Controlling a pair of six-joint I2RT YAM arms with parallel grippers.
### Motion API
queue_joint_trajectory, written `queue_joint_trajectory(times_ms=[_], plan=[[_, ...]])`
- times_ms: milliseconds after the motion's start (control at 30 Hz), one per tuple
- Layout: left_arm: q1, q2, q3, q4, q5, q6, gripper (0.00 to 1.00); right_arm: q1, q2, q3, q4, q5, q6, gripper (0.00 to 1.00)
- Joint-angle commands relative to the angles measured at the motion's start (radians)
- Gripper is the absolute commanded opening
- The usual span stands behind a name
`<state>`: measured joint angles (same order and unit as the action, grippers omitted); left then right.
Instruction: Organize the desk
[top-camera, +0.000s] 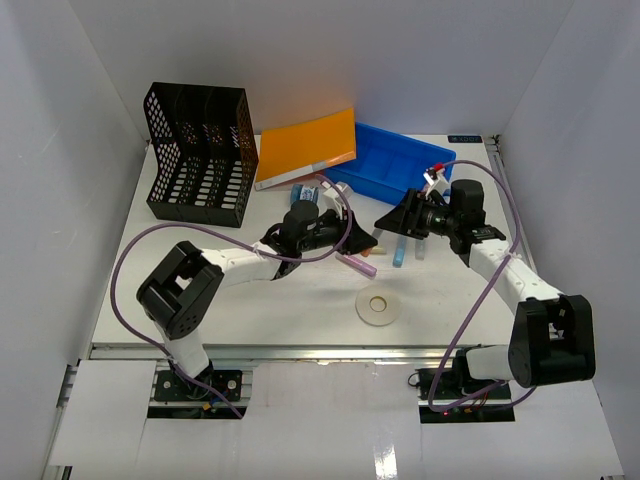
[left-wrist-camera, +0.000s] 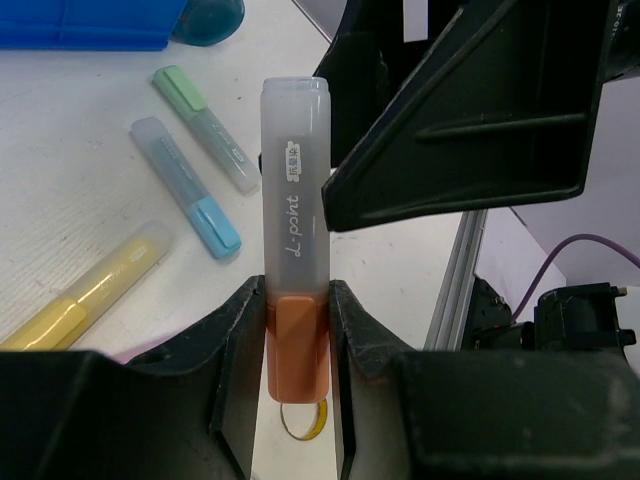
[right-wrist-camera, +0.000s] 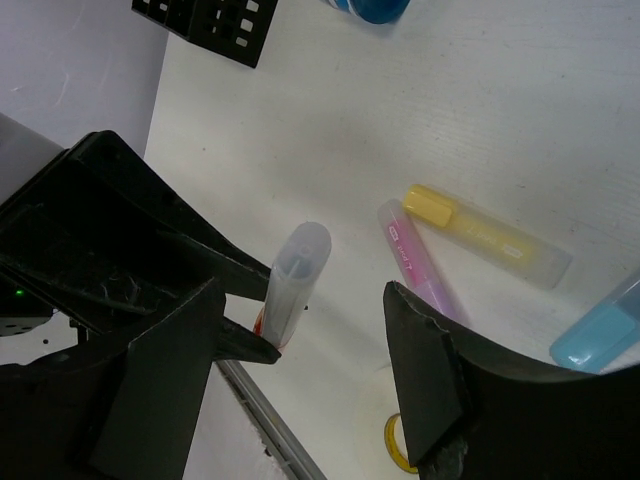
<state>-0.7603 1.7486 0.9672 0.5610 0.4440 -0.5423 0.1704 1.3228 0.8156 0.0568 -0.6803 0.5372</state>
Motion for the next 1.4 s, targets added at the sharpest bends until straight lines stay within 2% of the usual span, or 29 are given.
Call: queue_joint_trajectory(times_ms=[0, 167, 233, 367, 467, 533, 600, 633, 733, 800, 933, 1100, 1267, 1367], plan=[[-0.016, 0.020, 0.058, 0.019, -0.010, 0.003, 0.01, 0.008, -0.007, -0.004, 0.101, -0.019, 0.018, 0.63], [-0.032, 0.052, 0.097, 0.014, -0.016, 0.004, 0.01, 0.011, -0.003, -0.020, 0.137, 0.004, 0.016, 0.52], [-0.034, 0.059, 0.107, 0.016, -0.021, 0.004, 0.01, 0.011, 0.004, -0.026, 0.153, 0.006, 0.010, 0.41], [-0.041, 0.067, 0.110, 0.028, -0.037, 0.002, 0.01, 0.009, 0.014, -0.029, 0.161, 0.017, -0.003, 0.26], [-0.042, 0.076, 0.117, 0.033, -0.041, -0.002, 0.02, 0.008, 0.014, -0.031, 0.165, 0.015, -0.009, 0.19], [-0.042, 0.080, 0.117, 0.038, -0.047, -0.010, 0.06, 0.008, 0.012, -0.033, 0.176, 0.010, -0.017, 0.09], [-0.043, 0.076, 0.110, 0.046, -0.065, -0.025, 0.20, 0.009, 0.009, -0.035, 0.175, 0.013, -0.028, 0.08], [-0.043, 0.071, 0.102, 0.051, -0.079, -0.030, 0.31, 0.009, 0.008, -0.035, 0.175, 0.014, -0.032, 0.08], [-0.042, 0.035, 0.067, 0.065, -0.126, -0.017, 0.83, 0.007, -0.001, -0.031, 0.174, 0.019, -0.058, 0.08], [-0.042, -0.012, 0.040, 0.066, -0.154, 0.012, 0.96, 0.006, -0.002, -0.026, 0.171, 0.029, -0.083, 0.08], [-0.030, -0.113, 0.002, 0.016, -0.200, 0.086, 0.98, -0.008, 0.028, 0.021, 0.166, 0.081, -0.148, 0.08], [0.009, -0.316, -0.126, -0.068, -0.258, 0.133, 0.98, -0.038, 0.133, 0.193, 0.160, 0.170, -0.229, 0.08], [0.027, -0.574, -0.325, -0.179, -0.491, 0.070, 0.98, -0.059, 0.313, 0.418, 0.150, 0.285, -0.249, 0.08], [0.039, -0.685, -0.408, -0.257, -0.537, -0.010, 0.98, -0.064, 0.384, 0.522, 0.150, 0.373, -0.252, 0.08]])
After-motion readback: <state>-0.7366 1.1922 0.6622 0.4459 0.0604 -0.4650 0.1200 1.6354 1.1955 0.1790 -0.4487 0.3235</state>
